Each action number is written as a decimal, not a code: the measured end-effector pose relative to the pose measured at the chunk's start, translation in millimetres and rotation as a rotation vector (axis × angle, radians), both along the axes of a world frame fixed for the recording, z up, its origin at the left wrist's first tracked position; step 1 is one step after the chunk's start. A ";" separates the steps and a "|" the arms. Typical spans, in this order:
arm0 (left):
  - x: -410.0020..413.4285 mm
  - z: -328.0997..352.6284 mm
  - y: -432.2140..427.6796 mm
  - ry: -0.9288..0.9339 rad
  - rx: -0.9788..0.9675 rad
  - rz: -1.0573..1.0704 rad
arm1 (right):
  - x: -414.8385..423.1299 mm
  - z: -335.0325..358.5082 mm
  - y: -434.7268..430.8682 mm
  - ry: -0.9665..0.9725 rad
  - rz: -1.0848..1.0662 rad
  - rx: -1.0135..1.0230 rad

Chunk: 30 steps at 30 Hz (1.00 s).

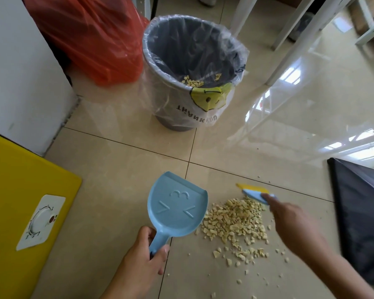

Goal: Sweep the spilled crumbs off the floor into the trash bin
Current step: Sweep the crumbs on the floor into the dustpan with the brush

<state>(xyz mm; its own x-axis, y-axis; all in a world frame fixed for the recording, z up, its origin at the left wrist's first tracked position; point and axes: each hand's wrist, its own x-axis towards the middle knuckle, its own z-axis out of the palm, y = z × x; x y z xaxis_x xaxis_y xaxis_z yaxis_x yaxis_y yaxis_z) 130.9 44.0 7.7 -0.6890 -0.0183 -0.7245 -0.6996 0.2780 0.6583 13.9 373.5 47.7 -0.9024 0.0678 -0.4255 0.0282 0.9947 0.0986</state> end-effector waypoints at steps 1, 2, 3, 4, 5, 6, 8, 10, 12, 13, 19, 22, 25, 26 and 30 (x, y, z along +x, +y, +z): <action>0.3 -0.5 0.0 -0.002 -0.003 0.003 | -17.5 1.0 5.4 0.031 -0.025 0.035; 0.5 -1.0 0.4 -0.002 -0.005 0.007 | -38.5 -0.4 11.0 0.074 -0.049 0.049; 1.0 -1.4 0.6 -0.006 -0.010 0.003 | -61.4 -2.9 16.0 0.121 -0.081 0.043; 1.1 -1.5 1.1 -0.015 -0.015 -0.004 | -85.0 -7.0 21.7 0.158 -0.122 0.028; 1.4 -0.9 1.6 -0.026 -0.019 -0.013 | -108.9 -13.6 27.2 0.172 -0.169 0.009; 2.0 -0.7 2.0 -0.037 -0.019 -0.020 | -130.8 -21.1 30.5 0.171 -0.215 -0.013; 2.8 -0.5 3.3 -0.056 -0.016 -0.026 | -160.0 -34.4 29.4 0.136 -0.272 -0.031; 3.6 -0.3 4.8 -0.070 -0.011 -0.034 | -167.2 -45.0 16.1 0.109 -0.260 -0.016; 4.6 -0.6 5.1 -0.080 -0.003 -0.029 | -152.4 -54.3 -2.7 0.108 -0.176 0.026; 5.4 -0.7 4.8 -0.080 0.001 -0.022 | -136.1 -57.6 -10.7 0.114 -0.118 0.055; 2.5 2.9 8.3 -0.034 0.009 0.003 | 28.8 -55.4 -14.0 -0.094 0.121 0.097; 1.7 2.9 8.2 -0.029 0.011 0.010 | 72.6 -24.3 -10.1 -0.205 0.068 0.062; 2.7 3.4 6.7 -0.033 0.026 0.011 | 64.8 13.9 -3.7 -0.187 -0.008 0.102; 3.0 4.3 6.4 -0.036 0.024 0.011 | 54.3 23.8 0.6 -0.157 -0.010 0.158; 3.5 3.3 7.6 -0.036 0.017 0.010 | -18.6 24.4 37.6 0.033 -0.125 0.306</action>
<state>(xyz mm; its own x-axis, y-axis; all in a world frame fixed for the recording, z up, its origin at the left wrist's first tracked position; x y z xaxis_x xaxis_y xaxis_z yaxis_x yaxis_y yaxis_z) 134.4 51.6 11.0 -0.6626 -0.0121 -0.7488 -0.7253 0.2597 0.6376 -4.7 411.2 72.1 -0.8920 0.2996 -0.3386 0.1569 0.9075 0.3897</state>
